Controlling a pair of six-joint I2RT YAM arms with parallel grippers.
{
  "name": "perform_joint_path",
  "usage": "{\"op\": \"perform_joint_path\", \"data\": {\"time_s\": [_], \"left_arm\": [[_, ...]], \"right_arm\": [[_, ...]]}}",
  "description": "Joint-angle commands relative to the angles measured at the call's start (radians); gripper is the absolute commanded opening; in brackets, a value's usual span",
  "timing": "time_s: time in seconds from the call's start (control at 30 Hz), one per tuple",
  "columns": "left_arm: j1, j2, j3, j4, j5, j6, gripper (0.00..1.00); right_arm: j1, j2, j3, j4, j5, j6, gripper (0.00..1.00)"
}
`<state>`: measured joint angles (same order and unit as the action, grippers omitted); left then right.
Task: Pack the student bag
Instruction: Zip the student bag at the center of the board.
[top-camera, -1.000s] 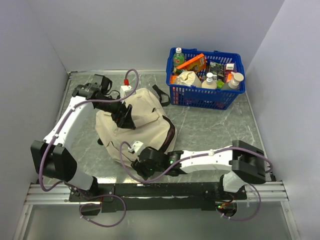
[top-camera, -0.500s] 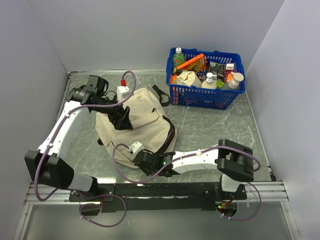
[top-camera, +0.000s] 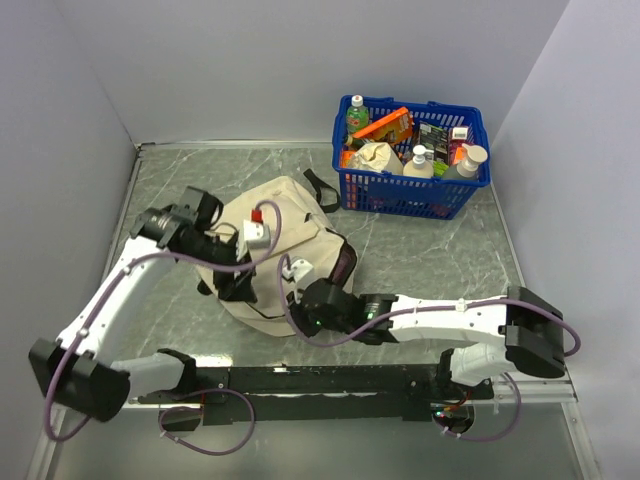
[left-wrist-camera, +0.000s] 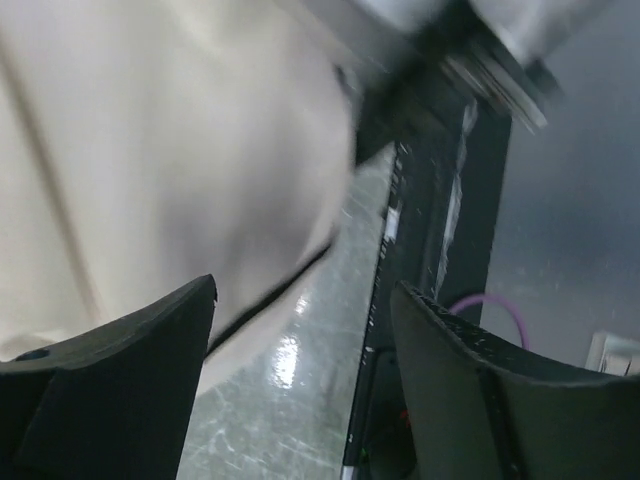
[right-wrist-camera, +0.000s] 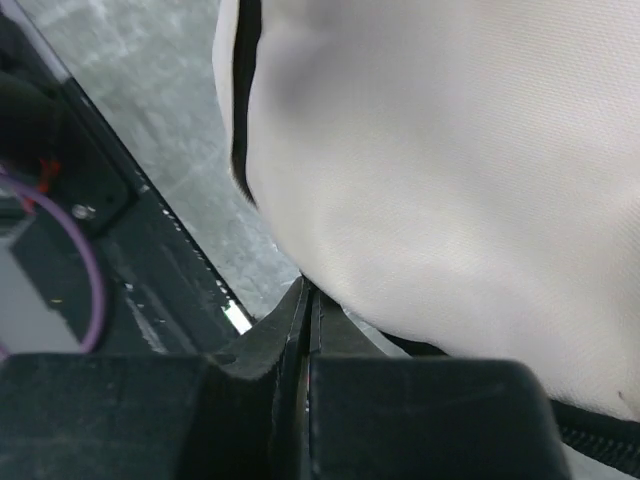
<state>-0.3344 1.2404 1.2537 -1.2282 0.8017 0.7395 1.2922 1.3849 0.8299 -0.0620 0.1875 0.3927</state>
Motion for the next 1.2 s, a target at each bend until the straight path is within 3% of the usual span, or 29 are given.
{"op": "perform_joint_path", "data": {"time_s": [0.0, 0.17, 0.43, 0.8, 0.83, 0.87, 0.9, 1.17], "left_arm": [[-0.075, -0.116, -0.088, -0.042, -0.022, 0.155, 0.78], [-0.234, -0.212, -0.174, 0.076, -0.168, 0.084, 0.81], [-0.318, -0.248, -0.304, 0.389, -0.351, -0.043, 0.70], [-0.443, -0.191, -0.353, 0.386, -0.361, -0.061, 0.68], [-0.454, -0.191, -0.361, 0.389, -0.358, -0.072, 0.70], [-0.475, -0.193, -0.367, 0.392, -0.360, -0.080, 0.78], [-0.483, -0.194, -0.387, 0.398, -0.363, -0.089, 0.96], [-0.505, -0.190, -0.461, 0.554, -0.467, -0.140, 0.99]], "right_arm": [[-0.065, -0.061, -0.020, 0.031, -0.158, 0.054, 0.00], [-0.137, -0.083, -0.012, 0.027, -0.234, 0.054, 0.00], [-0.139, -0.104, 0.018, -0.009, -0.247, 0.041, 0.00], [-0.145, -0.138, 0.038, -0.036, -0.247, 0.035, 0.00], [-0.148, -0.135, 0.040, -0.036, -0.249, 0.038, 0.00], [-0.149, -0.132, 0.038, -0.035, -0.250, 0.038, 0.00], [-0.149, -0.130, 0.038, -0.033, -0.253, 0.041, 0.00], [-0.160, -0.141, 0.031, -0.025, -0.263, 0.054, 0.00]]}}
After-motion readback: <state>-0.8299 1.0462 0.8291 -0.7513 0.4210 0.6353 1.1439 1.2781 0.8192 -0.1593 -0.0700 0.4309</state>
